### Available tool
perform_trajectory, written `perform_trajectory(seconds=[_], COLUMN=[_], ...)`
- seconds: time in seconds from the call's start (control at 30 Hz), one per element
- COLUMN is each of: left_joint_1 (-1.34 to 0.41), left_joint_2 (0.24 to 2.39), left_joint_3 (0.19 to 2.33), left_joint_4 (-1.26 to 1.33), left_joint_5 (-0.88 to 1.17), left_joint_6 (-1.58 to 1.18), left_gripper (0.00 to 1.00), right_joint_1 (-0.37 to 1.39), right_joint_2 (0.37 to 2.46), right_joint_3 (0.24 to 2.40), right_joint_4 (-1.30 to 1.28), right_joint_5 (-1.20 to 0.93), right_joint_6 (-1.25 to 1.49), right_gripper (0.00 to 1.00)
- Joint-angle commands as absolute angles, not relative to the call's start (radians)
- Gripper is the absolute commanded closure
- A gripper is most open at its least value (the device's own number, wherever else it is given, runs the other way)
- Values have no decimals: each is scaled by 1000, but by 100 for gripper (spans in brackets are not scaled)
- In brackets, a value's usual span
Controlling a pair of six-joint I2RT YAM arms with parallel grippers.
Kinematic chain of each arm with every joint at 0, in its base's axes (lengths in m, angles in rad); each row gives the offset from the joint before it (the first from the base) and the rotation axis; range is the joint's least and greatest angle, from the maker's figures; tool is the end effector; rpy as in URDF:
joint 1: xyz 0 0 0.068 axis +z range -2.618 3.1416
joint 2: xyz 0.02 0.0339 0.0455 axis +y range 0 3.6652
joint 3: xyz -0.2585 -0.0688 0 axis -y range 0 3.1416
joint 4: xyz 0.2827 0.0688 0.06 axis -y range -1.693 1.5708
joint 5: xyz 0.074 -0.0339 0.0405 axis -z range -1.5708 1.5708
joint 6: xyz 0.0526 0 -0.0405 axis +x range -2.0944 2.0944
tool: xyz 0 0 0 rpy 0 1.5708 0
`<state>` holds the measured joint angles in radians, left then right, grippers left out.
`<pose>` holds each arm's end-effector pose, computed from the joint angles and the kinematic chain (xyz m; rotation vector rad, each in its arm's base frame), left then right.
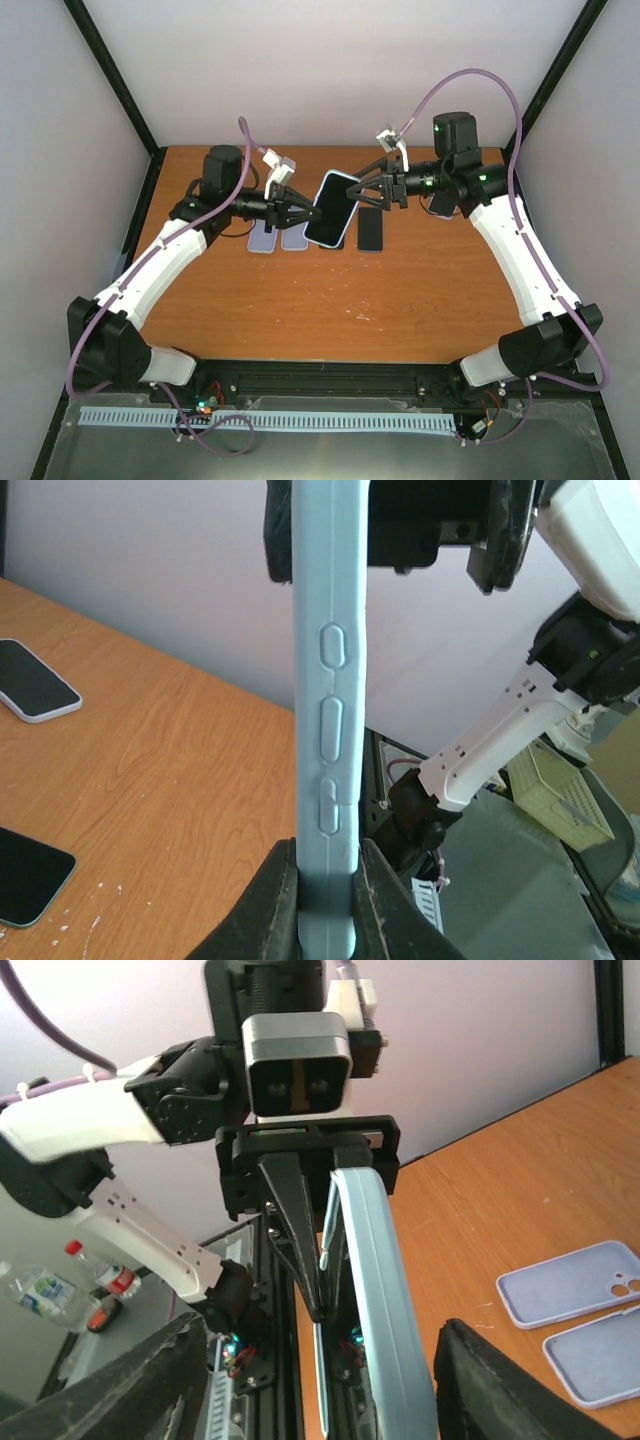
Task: Take the phone out of the phone case
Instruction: Remove the phone case from the phone.
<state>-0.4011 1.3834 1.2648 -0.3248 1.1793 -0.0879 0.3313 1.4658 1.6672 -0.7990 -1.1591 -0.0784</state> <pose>0.2983 -0.1793 0.3532 1.0609 1.7046 -1.4833 0.3025 0.1550 0.4324 -1.0508 1.7602 1.3870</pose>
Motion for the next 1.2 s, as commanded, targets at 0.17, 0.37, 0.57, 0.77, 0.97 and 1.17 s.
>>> perform_trajectory(seconds=[0.17,0.37,0.57,0.77,0.97,1.17], left_joint_1=[-373,-373,-373,-373,-374,-383], left_joint_2=[1335,1345,1352,1364,1363,1368], left_joint_3=[1211,1205,1190,1186,1174,1173], left_joint_4=[123,193,234,256,255,250], left_joint_5=[1117,1112,1103,1106,1104,1098], left_joint_6=[-445,-520,-563,-584,-586,-583], left_gripper=[99,99,99,99,99,99], right_joint_1=[325,334,350,357,359,373], right_joint_2=[1364,1354,1350,1359,1367,1386], right_joint_3=[1421,1305,1277,1293,1297,1323], right_joint_4=[-259,-17,77,78,83,76], right_joint_5=[-1084,-1031,-1017,-1013,-1013,-1012], right_joint_6=[326,558,647,654,665,666], right_gripper=[26,45,47,54,67,63])
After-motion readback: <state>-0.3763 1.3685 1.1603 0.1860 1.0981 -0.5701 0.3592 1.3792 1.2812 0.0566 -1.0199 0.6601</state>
